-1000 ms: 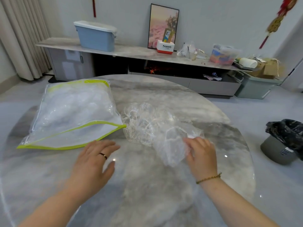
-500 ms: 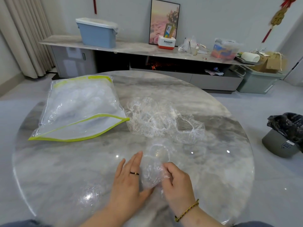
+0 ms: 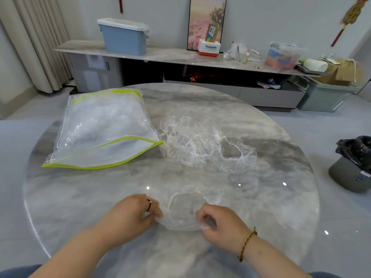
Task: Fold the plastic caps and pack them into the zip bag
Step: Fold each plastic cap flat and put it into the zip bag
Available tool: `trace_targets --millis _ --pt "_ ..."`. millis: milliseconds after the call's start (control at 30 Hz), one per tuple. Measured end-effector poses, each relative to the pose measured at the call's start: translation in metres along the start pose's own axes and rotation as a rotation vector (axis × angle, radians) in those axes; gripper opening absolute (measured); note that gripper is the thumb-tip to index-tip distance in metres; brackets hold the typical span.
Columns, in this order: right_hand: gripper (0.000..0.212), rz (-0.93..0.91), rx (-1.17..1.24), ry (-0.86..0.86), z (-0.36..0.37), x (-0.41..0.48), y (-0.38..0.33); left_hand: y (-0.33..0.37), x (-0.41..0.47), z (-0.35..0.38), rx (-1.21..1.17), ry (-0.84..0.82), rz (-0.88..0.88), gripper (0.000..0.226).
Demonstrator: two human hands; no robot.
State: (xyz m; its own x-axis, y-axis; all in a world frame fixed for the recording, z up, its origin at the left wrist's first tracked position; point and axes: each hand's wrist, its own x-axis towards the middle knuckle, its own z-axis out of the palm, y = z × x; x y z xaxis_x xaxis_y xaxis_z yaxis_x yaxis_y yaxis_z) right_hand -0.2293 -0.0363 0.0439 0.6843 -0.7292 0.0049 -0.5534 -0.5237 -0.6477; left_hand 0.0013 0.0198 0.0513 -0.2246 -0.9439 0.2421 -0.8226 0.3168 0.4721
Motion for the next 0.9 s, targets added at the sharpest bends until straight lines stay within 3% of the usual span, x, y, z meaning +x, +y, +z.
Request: trace_targets --millis 67,167,267,433,500,567,600,700,733,833,900 --pt "0.01 0.079 0.111 0.07 -0.003 0.001 0.001 0.001 -0.003 0.003 -0.193 -0.184 -0.26 0.018" --pt "0.013 0.214 0.221 0.142 -0.006 0.006 -0.003 0.0 0.002 0.005 -0.383 -0.153 -0.448 0.034" --pt "0.027 0.324 0.29 0.217 -0.01 0.01 -0.003 0.005 0.006 0.007 -0.484 -0.107 -0.571 0.029" --pt "0.025 0.484 0.252 0.29 -0.01 0.02 -0.002 0.014 0.013 0.006 -0.105 0.002 -0.617 0.012" --pt "0.024 0.53 0.174 0.248 -0.008 0.024 -0.003 0.017 0.017 0.007 0.183 0.17 -0.492 0.005" --pt "0.018 0.517 0.052 0.197 -0.006 0.027 -0.006 0.02 0.017 0.014 0.293 0.394 -0.241 0.018" --pt "0.014 0.488 -0.04 0.161 -0.005 0.027 -0.008 0.024 0.017 0.02 0.285 0.427 -0.109 0.022" --pt "0.012 0.434 -0.261 0.127 -0.002 0.03 -0.012 0.033 0.014 0.043 0.314 0.248 0.088 0.051" --pt "0.01 0.414 -0.362 0.176 -0.001 0.03 -0.013 0.034 0.013 0.048 0.354 0.147 0.067 0.062" --pt "0.004 0.201 -0.563 0.54 0.006 0.03 -0.008 0.026 0.012 0.059 0.391 -0.046 -0.027 0.073" --pt "0.019 0.085 -0.546 0.543 0.014 0.028 -0.011 0.024 0.011 0.059 0.367 -0.106 -0.085 0.074"
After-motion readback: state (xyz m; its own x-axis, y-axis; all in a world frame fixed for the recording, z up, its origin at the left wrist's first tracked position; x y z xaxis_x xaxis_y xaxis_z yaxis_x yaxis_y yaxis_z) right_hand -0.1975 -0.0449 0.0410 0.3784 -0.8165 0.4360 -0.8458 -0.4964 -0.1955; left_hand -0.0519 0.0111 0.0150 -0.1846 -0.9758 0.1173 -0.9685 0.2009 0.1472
